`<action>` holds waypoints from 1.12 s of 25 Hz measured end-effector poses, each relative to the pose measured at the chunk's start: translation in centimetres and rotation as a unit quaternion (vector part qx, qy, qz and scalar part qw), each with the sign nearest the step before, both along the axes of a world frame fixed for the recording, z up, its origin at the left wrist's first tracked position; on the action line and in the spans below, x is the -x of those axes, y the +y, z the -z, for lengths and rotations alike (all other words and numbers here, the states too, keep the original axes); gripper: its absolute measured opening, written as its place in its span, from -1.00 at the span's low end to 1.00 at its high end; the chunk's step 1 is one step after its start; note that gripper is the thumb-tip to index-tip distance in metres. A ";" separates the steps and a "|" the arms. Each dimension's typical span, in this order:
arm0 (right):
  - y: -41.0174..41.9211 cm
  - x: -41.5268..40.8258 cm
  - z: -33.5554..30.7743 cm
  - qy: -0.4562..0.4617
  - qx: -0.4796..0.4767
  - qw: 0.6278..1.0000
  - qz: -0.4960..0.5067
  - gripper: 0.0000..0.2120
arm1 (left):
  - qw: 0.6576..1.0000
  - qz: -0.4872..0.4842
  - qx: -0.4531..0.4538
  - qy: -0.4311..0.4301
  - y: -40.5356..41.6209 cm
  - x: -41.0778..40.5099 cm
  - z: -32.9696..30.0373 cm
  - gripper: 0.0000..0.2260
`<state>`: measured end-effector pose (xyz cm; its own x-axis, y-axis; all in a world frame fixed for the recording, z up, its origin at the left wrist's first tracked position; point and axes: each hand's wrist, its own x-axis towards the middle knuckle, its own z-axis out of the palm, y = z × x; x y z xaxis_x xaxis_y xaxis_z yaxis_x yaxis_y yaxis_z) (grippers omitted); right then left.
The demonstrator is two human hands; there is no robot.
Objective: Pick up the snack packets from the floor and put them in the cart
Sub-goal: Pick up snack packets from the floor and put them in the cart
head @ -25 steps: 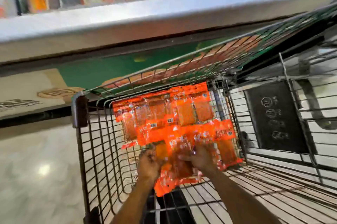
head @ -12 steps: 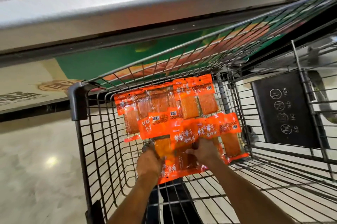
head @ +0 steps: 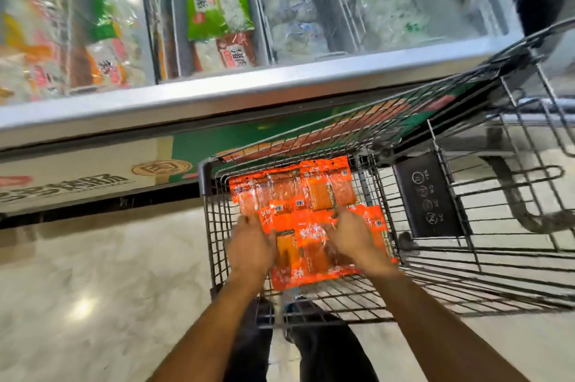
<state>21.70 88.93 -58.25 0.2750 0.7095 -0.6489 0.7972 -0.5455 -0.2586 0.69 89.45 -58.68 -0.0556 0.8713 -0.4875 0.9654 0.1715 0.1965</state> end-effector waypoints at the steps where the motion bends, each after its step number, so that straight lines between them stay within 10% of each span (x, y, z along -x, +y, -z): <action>1: 0.3 1.4 -3.5 -0.003 -0.034 0.999 -0.015 -0.56 | 0.999 0.006 -0.040 0.003 0.3 0.5 -3.3 -0.49; 12: -2.3 19.8 -28.2 -0.020 -0.280 0.907 -0.313 -0.31 | 0.947 -0.178 -0.264 0.026 -12.3 13.1 -27.9 -0.39; 28: -38.2 58.1 -33.2 0.139 -0.300 0.678 -0.657 -0.32 | 0.733 -0.603 -0.274 0.154 -61.3 41.6 -31.2 -0.40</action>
<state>-36.40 50.74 -25.03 -0.9232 0.3831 -0.0322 0.3683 0.8574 -0.3595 -40.92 28.13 -27.53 -0.9809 0.1573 0.1141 0.1884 0.9141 0.3591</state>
